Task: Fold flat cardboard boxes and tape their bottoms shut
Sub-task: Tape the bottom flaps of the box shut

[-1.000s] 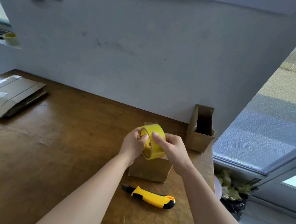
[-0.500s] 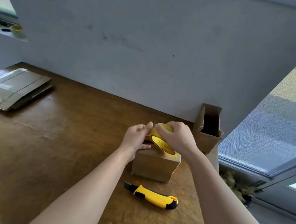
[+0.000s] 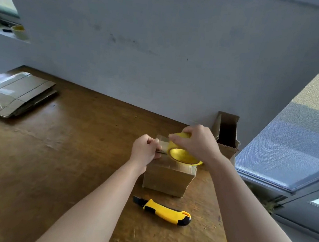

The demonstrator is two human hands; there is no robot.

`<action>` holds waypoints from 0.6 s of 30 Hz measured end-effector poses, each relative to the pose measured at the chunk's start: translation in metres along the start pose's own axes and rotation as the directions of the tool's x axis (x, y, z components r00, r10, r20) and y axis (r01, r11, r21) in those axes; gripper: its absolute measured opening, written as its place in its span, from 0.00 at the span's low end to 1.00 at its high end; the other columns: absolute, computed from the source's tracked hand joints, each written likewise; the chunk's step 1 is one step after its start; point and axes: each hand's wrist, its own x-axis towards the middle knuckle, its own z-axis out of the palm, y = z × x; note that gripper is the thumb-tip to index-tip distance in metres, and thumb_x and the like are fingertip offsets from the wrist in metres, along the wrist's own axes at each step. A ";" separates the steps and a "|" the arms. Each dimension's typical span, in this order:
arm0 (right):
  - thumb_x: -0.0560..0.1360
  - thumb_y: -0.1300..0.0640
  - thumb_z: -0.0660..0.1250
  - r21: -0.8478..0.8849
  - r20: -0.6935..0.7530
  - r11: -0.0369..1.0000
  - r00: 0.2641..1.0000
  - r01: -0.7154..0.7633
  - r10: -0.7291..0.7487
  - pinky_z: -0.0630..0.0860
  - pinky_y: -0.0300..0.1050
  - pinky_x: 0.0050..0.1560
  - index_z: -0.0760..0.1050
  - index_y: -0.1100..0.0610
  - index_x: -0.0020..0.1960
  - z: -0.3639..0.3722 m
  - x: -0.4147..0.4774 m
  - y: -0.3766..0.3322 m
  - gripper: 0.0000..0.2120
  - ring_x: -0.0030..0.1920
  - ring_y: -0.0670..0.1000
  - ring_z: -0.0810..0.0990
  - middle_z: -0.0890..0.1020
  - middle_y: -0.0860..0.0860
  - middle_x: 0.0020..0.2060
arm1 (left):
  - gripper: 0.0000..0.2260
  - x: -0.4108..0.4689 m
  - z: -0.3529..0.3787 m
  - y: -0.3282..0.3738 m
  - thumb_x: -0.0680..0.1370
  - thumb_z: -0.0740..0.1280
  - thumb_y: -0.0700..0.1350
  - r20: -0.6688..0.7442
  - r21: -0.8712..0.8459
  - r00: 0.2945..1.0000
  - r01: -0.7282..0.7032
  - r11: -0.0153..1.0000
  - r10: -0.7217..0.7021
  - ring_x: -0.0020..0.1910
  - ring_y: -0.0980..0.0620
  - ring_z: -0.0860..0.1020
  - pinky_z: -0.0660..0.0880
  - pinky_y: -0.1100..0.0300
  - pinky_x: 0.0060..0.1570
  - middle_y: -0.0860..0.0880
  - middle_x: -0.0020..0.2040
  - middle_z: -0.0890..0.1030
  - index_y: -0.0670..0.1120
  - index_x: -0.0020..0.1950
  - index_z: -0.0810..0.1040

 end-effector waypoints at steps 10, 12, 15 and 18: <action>0.70 0.32 0.64 0.086 -0.004 0.993 0.997 -0.078 0.079 0.62 0.42 0.29 0.71 0.50 0.28 0.001 -0.003 0.014 0.23 0.30 0.49 0.72 0.71 0.46 0.24 | 0.09 -0.003 -0.012 -0.006 0.80 0.61 0.45 -0.110 0.540 0.952 -0.184 0.821 0.286 0.36 0.55 0.72 0.63 0.65 0.29 0.49 0.40 0.75 0.44 0.42 0.74; 0.70 0.33 0.64 0.008 -0.002 0.999 0.999 -0.041 0.041 0.64 0.42 0.30 0.74 0.51 0.31 0.007 -0.004 0.006 0.22 0.33 0.50 0.75 0.74 0.46 0.27 | 0.10 -0.003 -0.012 -0.010 0.80 0.60 0.45 -0.112 0.523 0.964 -0.148 0.840 0.240 0.36 0.55 0.72 0.64 0.64 0.29 0.49 0.39 0.75 0.44 0.41 0.73; 0.71 0.34 0.62 -0.161 0.015 0.987 1.000 -0.022 0.024 0.70 0.43 0.35 0.81 0.50 0.46 0.023 -0.003 -0.012 0.21 0.43 0.53 0.78 0.81 0.47 0.39 | 0.12 -0.003 -0.015 -0.018 0.80 0.60 0.44 -0.156 0.458 0.981 -0.029 0.889 0.113 0.34 0.54 0.71 0.62 0.65 0.28 0.49 0.36 0.73 0.46 0.37 0.70; 0.73 0.36 0.61 -0.219 0.019 0.976 1.000 -0.011 0.016 0.68 0.40 0.31 0.82 0.51 0.47 0.038 -0.011 -0.018 0.21 0.36 0.50 0.76 0.77 0.46 0.33 | 0.11 0.001 -0.023 -0.023 0.80 0.61 0.43 -0.174 0.426 0.984 0.053 0.903 0.025 0.35 0.54 0.70 0.62 0.62 0.28 0.49 0.37 0.73 0.46 0.37 0.71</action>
